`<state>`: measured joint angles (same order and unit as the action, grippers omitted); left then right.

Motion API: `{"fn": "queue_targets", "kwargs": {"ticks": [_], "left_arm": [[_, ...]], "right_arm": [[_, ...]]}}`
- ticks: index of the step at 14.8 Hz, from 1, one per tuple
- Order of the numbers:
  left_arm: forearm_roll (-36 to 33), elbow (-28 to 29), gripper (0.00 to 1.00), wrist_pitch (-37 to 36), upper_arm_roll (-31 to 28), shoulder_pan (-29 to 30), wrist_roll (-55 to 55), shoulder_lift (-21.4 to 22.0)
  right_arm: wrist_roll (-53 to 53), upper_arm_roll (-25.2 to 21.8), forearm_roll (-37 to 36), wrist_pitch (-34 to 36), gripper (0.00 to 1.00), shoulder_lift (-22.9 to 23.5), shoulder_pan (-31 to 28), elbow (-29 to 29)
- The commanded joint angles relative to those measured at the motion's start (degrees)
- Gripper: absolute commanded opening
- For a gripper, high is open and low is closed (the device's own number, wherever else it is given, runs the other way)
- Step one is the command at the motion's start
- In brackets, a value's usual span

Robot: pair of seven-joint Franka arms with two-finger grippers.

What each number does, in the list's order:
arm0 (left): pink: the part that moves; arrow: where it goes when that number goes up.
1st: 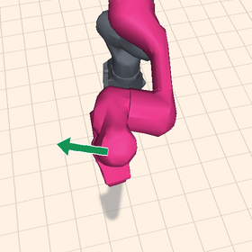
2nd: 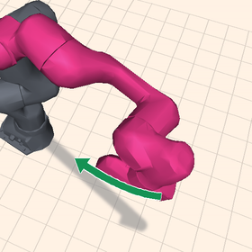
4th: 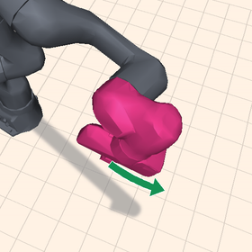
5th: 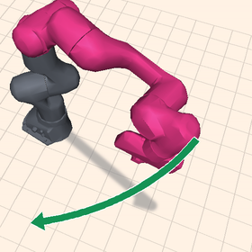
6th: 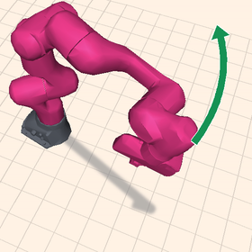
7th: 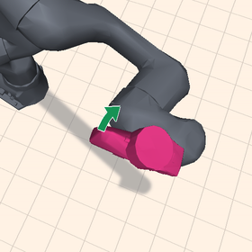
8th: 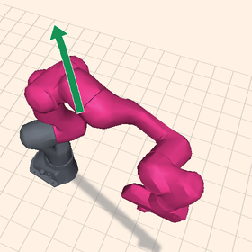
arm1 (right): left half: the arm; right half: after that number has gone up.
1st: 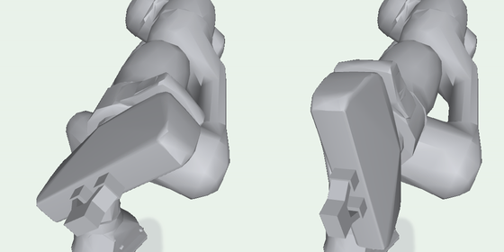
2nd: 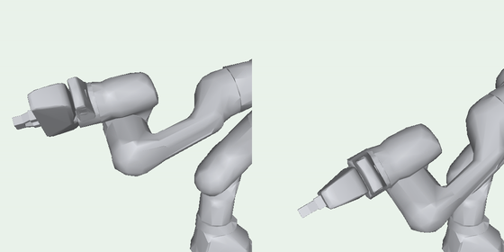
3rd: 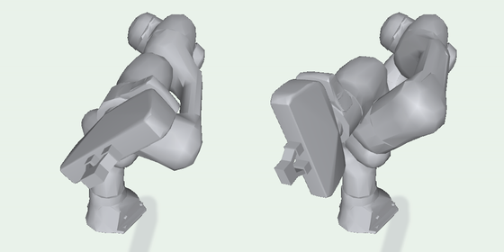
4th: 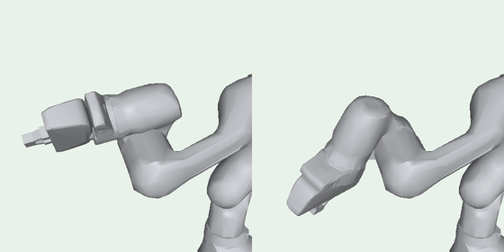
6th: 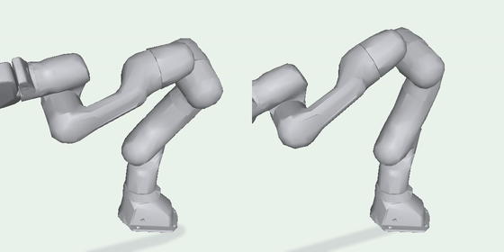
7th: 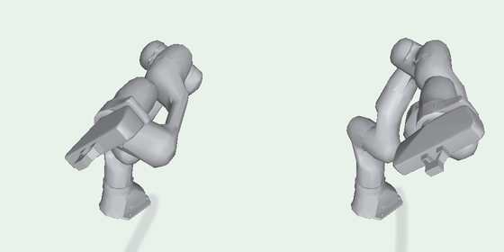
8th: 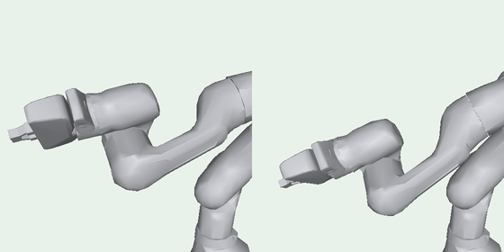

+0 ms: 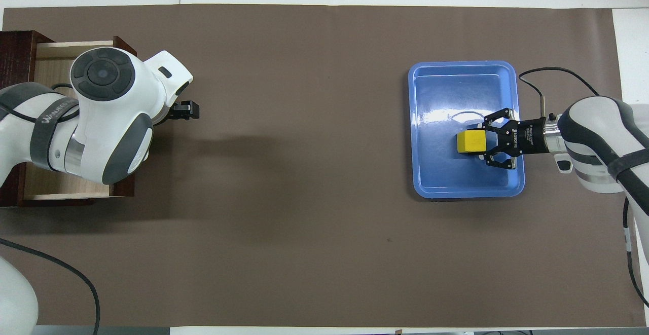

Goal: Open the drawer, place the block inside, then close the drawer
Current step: 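Lift the cube with the right gripper toward the left gripper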

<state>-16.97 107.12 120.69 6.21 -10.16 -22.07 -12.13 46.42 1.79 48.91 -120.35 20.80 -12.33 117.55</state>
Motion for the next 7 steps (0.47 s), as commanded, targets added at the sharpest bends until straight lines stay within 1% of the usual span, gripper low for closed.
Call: {"fn": "queue_targets", "kwargs": {"ticks": [1,2,4,5,7], "left_arm": [[2.21,-3.83,1.00,-3.52,-0.15,-1.18,-0.96,-0.70],[2.64,-6.19,1.00,-6.58,-0.15,-1.09,-0.96,-0.70],[4.92,-9.45,1.00,-9.76,-0.23,-0.92,-0.96,-0.70],[5.98,-10.69,1.00,-11.16,-0.32,-1.00,-1.13,-0.70],[6.86,-13.06,1.00,-13.89,-0.32,-0.83,-5.15,-0.44]], "right_arm": [[-1.51,0.23,0.67,1.59,0.00,-0.14,-0.06,-2.48],[-0.90,0.23,0.14,3.35,0.00,-0.23,0.02,-4.41],[-0.46,0.49,-5.72,4.16,0.00,-0.14,0.81,-8.28],[1.12,0.41,-7.32,5.12,0.00,-0.14,2.90,-10.39],[8.65,0.41,-7.77,6.96,0.00,-0.06,4.76,-14.17]]}}
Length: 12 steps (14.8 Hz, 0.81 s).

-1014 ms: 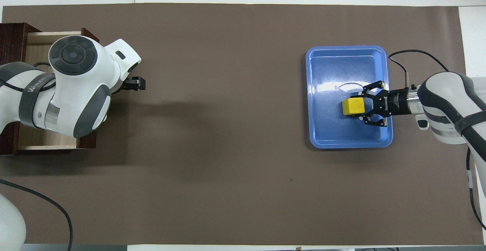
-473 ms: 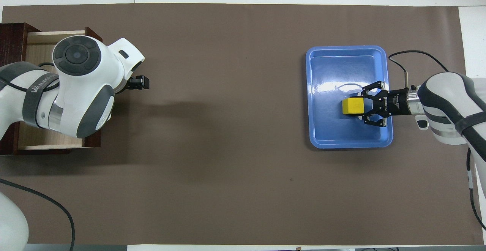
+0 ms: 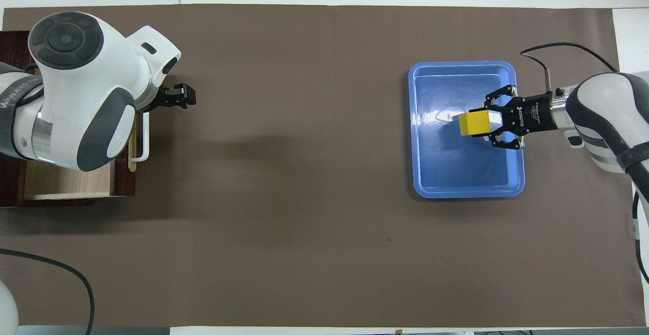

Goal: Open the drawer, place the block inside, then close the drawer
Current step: 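Lift the cube with the right gripper toward the left gripper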

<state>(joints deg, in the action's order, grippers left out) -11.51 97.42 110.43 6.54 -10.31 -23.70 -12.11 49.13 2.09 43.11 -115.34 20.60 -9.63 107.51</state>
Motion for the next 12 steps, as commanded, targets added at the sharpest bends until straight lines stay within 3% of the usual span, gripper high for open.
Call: {"fn": "queue_targets", "kwargs": {"ticks": [1,5,9,12], "left_arm": [[2.10,-4.07,1.00,-4.25,-0.74,-0.67,-6.42,-0.11],[5.27,-6.88,1.00,-8.65,-1.18,-0.32,-16.35,0.51],[10.45,-9.09,1.00,-10.67,-1.18,3.27,-36.02,1.56],[10.46,-8.74,1.00,-11.29,-1.18,3.72,-51.66,2.44]], "right_arm": [[9.37,0.11,-2.67,2.57,0.00,0.23,3.55,-6.15],[18.36,0.03,-3.74,2.31,0.00,0.32,11.28,-9.68],[26.96,0.02,-5.58,0.12,0.00,0.14,18.58,-10.65],[31.19,0.29,-5.23,-2.17,0.00,0.14,22.18,-10.74]]}}
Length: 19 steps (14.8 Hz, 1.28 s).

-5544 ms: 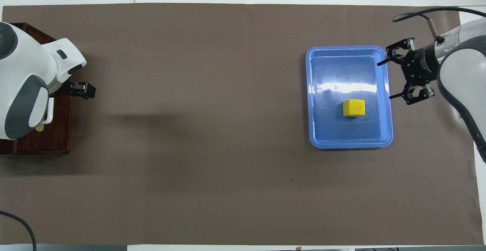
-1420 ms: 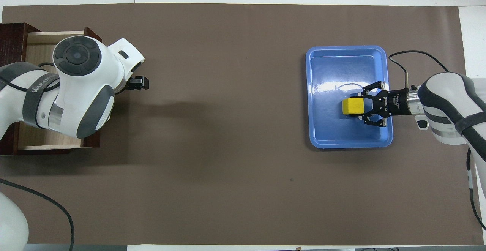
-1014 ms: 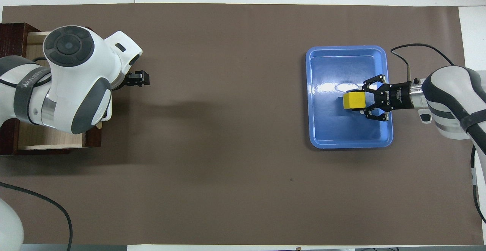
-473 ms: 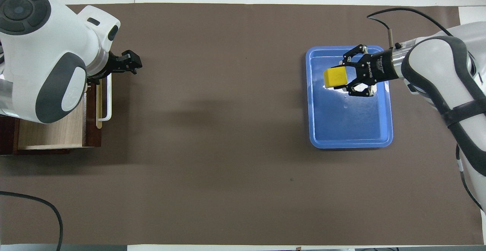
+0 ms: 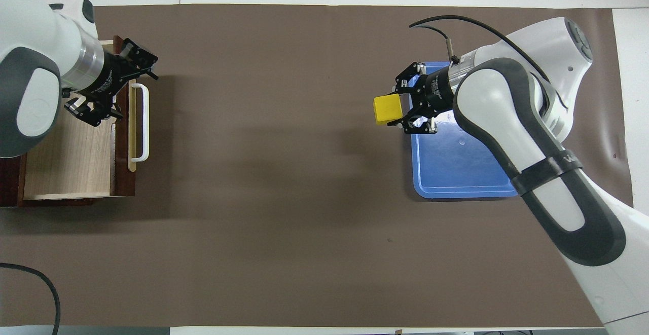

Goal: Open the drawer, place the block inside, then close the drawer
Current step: 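Lift the cube with the right gripper toward the left gripper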

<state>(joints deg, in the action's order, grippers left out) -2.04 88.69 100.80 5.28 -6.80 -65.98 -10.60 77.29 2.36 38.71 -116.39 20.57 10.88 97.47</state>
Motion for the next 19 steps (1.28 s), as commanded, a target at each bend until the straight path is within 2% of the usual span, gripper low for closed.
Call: {"fn": "queue_targets", "kwargs": {"ticks": [1,7,10,11,13,16,19], "left_arm": [[0.98,0.08,1.00,-1.40,0.08,0.12,-14.39,0.93],[1.94,-0.18,1.00,2.46,0.78,-2.15,-44.54,0.14],[2.30,-0.27,1.00,3.44,0.70,-8.04,-47.48,-1.00],[3.52,-0.53,1.00,3.70,0.70,-10.58,-49.22,-1.27],[4.23,-3.07,1.00,3.61,0.70,-13.23,-52.22,-3.54],[3.97,-9.30,1.00,2.47,0.26,-17.28,-55.47,-8.46],[3.27,-9.50,1.00,1.68,0.26,-17.81,-56.62,-8.48]], "right_arm": [[4.79,0.02,-0.48,-2.51,0.00,0.17,2.65,-0.70],[8.41,0.28,4.95,-5.85,0.00,1.49,8.36,-5.10],[8.06,0.37,10.31,-9.89,0.00,1.75,11.09,-5.10],[8.14,0.37,13.72,-11.64,0.00,3.41,12.92,-6.40],[9.45,0.37,14.37,-13.32,0.00,5.35,14.69,-9.05],[11.04,0.37,14.37,-14.12,0.00,6.41,16.80,-9.84],[11.04,0.37,15.52,-16.23,0.00,6.76,17.42,-9.84]]}}
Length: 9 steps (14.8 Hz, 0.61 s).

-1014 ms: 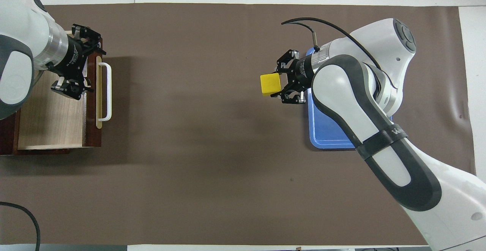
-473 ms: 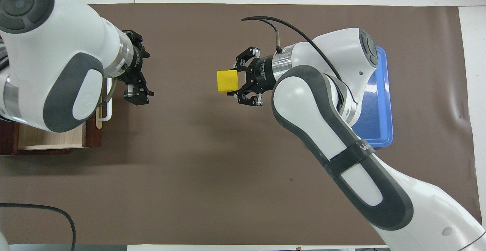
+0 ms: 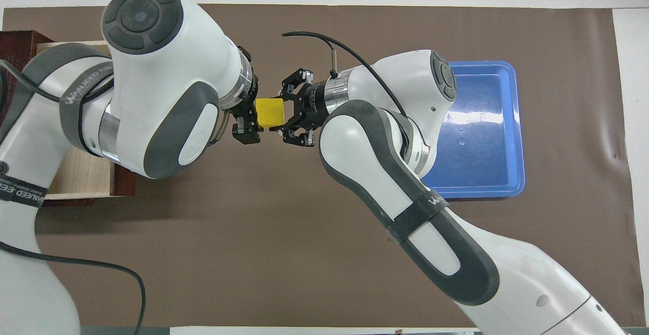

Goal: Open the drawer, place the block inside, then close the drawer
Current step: 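Grasp the cube with the left gripper and open the right gripper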

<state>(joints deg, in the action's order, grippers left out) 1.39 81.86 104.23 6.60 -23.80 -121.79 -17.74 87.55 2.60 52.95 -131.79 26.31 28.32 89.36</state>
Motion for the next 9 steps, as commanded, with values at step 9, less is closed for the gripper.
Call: {"fn": "queue_targets", "kwargs": {"ticks": [9], "left_arm": [[-1.83,3.64,1.00,0.18,-0.98,-1.25,-0.99,1.04]], "right_arm": [[1.31,0.13,1.28,-0.75,0.00,0.93,0.24,-1.04]]}}
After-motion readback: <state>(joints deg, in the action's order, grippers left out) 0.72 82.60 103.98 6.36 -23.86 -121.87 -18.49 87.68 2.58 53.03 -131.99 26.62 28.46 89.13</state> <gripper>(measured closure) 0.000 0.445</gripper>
